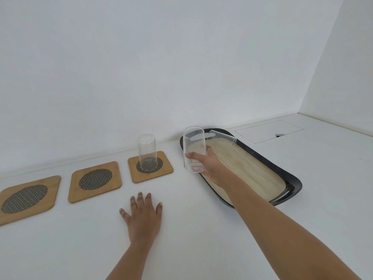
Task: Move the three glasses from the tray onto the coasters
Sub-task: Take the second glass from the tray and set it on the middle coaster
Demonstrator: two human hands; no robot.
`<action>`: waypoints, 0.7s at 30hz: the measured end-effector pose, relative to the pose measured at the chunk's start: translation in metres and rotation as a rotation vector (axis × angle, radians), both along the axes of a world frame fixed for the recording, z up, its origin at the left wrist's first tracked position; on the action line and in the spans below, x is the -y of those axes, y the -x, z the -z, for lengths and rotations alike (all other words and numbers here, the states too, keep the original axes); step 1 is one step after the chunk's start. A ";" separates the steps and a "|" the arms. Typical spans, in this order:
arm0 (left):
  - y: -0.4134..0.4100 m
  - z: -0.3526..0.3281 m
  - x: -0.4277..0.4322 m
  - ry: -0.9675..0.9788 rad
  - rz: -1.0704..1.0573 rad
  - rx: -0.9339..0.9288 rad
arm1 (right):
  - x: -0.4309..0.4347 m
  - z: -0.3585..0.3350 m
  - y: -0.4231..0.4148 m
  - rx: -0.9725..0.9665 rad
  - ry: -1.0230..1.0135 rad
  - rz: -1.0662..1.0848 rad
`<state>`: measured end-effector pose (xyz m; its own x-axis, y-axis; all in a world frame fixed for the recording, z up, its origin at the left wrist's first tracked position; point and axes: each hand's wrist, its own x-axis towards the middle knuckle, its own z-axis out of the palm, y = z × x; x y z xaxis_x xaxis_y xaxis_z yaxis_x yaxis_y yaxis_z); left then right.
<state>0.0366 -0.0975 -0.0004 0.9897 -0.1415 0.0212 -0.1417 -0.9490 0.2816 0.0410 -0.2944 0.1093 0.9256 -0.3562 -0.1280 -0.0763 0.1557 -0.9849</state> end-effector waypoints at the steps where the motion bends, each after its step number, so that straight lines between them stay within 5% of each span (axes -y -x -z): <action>1: 0.000 0.000 0.000 0.000 0.000 -0.001 | -0.001 0.002 -0.001 -0.012 0.113 0.003; 6: 0.001 0.000 -0.001 -0.001 0.001 -0.002 | -0.004 0.012 -0.002 0.106 0.171 0.166; 15: 0.000 0.000 -0.001 0.026 -0.003 -0.004 | -0.016 0.005 -0.009 0.443 -0.259 0.188; 21: -0.003 -0.001 -0.008 0.117 -0.013 -0.014 | -0.023 0.002 -0.010 0.438 -0.490 0.215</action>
